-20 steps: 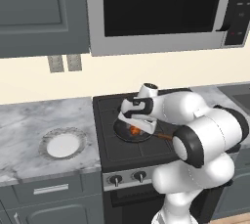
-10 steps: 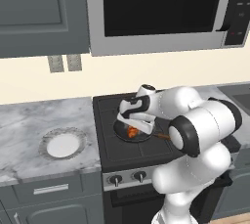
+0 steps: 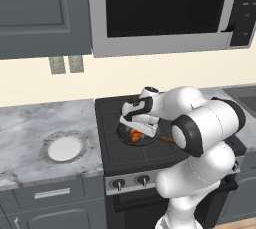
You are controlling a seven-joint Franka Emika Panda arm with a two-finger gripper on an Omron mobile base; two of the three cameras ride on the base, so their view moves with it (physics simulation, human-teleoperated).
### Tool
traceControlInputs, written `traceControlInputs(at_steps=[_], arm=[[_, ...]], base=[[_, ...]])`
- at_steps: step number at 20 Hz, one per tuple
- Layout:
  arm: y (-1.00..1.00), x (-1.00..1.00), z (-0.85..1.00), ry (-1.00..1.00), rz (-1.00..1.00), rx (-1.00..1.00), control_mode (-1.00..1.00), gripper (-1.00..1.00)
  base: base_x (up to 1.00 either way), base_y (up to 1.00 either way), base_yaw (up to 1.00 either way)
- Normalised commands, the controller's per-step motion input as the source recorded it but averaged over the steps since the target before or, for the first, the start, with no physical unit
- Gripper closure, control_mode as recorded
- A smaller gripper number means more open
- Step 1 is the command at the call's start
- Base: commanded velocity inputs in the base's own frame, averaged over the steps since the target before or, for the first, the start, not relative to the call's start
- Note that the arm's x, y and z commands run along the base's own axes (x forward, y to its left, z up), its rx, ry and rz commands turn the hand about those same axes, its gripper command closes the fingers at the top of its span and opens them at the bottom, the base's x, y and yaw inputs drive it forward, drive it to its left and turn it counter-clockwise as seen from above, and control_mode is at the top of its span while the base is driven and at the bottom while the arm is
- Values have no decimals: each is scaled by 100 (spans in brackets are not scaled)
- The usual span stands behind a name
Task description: Pick the croissant and place it on the pan. Then turn on the stove to warm the croissant.
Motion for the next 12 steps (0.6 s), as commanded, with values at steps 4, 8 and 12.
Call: traceControlInputs(at_steps=[4,8,12], arm=[[0,-3,10,0,0,0,-100,-100],[0,-19,17,-3,0,0,-100,-100],[0,-20,30,-7,0,0,-100,-100]], base=[[0,0,0],[0,0,0],[0,0,0]])
